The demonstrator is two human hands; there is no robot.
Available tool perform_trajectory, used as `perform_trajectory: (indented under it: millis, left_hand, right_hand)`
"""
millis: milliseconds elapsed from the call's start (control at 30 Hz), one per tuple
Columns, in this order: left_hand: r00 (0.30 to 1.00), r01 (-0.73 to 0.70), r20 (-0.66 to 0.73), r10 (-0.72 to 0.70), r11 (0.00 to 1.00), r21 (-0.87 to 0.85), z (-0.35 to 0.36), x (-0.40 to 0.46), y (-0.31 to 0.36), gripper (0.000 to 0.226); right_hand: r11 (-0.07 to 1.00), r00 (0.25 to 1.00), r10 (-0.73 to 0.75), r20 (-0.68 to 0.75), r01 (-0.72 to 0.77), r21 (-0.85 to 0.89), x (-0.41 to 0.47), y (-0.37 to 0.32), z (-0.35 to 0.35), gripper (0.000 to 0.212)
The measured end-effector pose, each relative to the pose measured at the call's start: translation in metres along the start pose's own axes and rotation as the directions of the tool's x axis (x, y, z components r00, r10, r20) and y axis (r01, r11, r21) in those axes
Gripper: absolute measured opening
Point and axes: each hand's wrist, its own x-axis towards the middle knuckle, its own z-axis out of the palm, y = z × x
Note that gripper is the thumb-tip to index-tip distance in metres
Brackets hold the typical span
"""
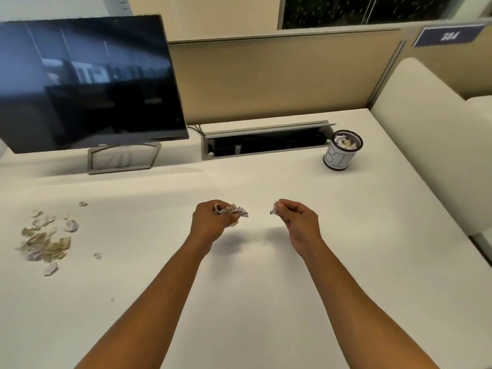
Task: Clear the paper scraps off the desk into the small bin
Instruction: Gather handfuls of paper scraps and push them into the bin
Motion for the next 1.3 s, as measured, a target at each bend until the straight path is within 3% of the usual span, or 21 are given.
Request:
perform_trajectory:
  millis: [300,633,833,933,1000,1100,1167,1300]
  left_hand:
    - [0.997,-0.054,0.058,0.049,0.994,0.093,0.121,0.056,0.051,0.004]
    - [0.988,-0.147,0.075,0.132,0.951,0.27,0.23,0.135,0.109,0.017]
    - [0.965,-0.26,0.121,0.231,0.846,0.464,0.274,0.185,0.127,0.018]
    - [0.941,-0.338,0.19,0.28,0.742,0.579,0.292,0.207,0.138,0.016]
    - [0.919,-0.394,0.276,0.282,0.607,0.69,0.306,0.218,0.145,0.014]
    - [0.903,-0.429,0.37,0.218,0.414,0.803,0.327,0.228,0.146,0.008]
    - [0.903,-0.429,0.398,0.159,0.315,0.847,0.337,0.233,0.14,0.015]
    - [0.894,-0.447,0.43,0.126,0.191,0.874,0.349,0.239,0.128,0.023]
  right_hand:
    - [0.996,0.995,-0.028,-0.1,0.036,0.08,0.054,-0.062,-0.09,0.011]
    - [0.982,0.983,-0.06,-0.173,0.089,0.165,0.109,-0.107,-0.135,0.012]
    - [0.973,0.979,-0.052,-0.195,0.093,0.21,0.137,-0.122,-0.15,0.016]
    - [0.97,0.978,-0.048,-0.203,0.094,0.224,0.146,-0.124,-0.158,0.016]
    - [0.97,0.977,-0.047,-0.206,0.094,0.225,0.15,-0.123,-0.163,0.018]
    - [0.972,0.975,-0.049,-0.217,0.097,0.215,0.153,-0.123,-0.169,0.022]
    - [0.974,0.973,-0.047,-0.226,0.095,0.206,0.152,-0.122,-0.172,0.019]
    - [0.972,0.97,-0.028,-0.241,0.083,0.22,0.149,-0.119,-0.178,0.013]
